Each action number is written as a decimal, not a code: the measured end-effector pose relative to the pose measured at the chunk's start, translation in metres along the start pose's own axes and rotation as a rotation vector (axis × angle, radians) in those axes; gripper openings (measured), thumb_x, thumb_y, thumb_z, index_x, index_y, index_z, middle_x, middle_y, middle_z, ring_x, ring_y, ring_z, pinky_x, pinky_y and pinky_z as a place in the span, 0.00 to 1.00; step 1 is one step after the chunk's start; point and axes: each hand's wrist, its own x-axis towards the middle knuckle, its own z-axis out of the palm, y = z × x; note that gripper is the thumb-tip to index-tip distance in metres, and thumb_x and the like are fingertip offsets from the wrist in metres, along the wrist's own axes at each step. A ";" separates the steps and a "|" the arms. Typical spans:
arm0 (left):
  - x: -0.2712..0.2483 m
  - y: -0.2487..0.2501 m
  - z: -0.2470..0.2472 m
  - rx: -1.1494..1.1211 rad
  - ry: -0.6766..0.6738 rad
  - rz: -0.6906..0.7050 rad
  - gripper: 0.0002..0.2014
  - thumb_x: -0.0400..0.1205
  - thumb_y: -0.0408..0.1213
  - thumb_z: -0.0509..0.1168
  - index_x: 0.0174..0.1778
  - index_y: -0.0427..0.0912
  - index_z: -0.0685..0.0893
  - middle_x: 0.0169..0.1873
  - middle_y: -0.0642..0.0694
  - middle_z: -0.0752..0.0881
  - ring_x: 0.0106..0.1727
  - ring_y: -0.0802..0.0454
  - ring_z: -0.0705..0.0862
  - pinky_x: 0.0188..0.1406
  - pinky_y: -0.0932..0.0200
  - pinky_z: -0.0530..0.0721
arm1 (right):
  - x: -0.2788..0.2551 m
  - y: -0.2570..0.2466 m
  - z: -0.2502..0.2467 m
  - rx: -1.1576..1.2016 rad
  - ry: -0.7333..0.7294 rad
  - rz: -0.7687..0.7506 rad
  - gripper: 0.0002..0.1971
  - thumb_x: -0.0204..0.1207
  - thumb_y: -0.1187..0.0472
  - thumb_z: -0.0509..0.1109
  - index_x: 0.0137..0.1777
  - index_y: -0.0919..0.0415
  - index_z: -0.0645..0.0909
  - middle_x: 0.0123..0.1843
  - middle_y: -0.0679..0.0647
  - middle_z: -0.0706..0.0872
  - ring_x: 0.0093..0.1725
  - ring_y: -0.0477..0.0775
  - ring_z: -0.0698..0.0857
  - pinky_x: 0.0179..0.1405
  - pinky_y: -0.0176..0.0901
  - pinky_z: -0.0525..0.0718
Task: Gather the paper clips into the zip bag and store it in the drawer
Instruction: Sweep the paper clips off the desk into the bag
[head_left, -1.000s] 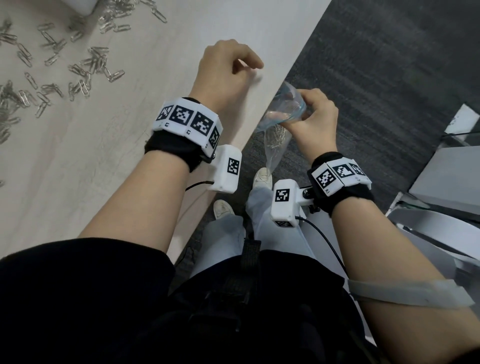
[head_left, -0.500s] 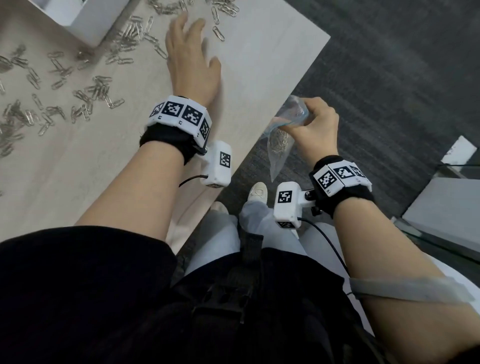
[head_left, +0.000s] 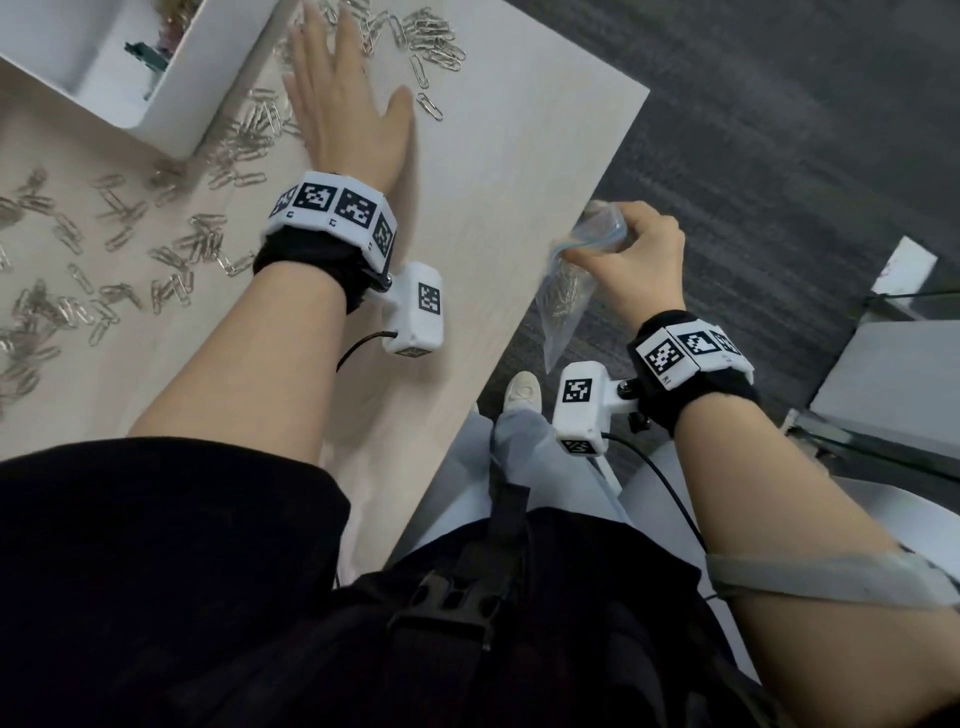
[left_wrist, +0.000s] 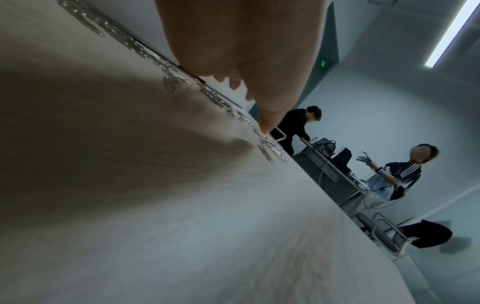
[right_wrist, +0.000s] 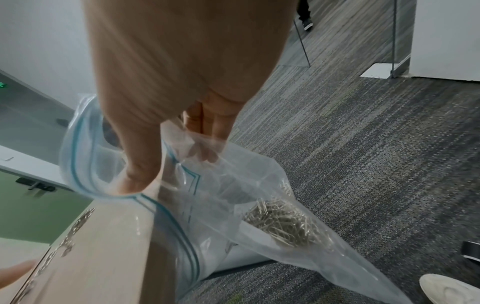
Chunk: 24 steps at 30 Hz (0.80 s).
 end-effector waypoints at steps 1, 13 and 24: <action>0.004 -0.001 -0.001 0.015 -0.003 0.001 0.35 0.81 0.46 0.58 0.81 0.42 0.53 0.83 0.38 0.48 0.84 0.41 0.45 0.82 0.45 0.42 | 0.000 0.000 0.001 -0.001 0.008 0.013 0.19 0.58 0.60 0.83 0.50 0.62 0.87 0.49 0.54 0.87 0.51 0.53 0.86 0.52 0.48 0.85; 0.026 -0.014 0.003 0.187 -0.098 0.009 0.33 0.83 0.55 0.52 0.82 0.51 0.47 0.83 0.40 0.43 0.83 0.41 0.40 0.79 0.34 0.38 | 0.000 0.001 0.008 0.016 0.040 0.049 0.21 0.54 0.54 0.82 0.48 0.59 0.88 0.49 0.55 0.88 0.50 0.54 0.86 0.53 0.54 0.85; 0.023 0.003 0.007 0.071 0.116 0.138 0.24 0.79 0.49 0.57 0.72 0.51 0.72 0.76 0.46 0.67 0.80 0.48 0.61 0.81 0.39 0.45 | 0.003 0.002 0.008 0.016 0.040 0.034 0.21 0.55 0.55 0.84 0.49 0.59 0.86 0.48 0.54 0.87 0.48 0.53 0.86 0.49 0.48 0.86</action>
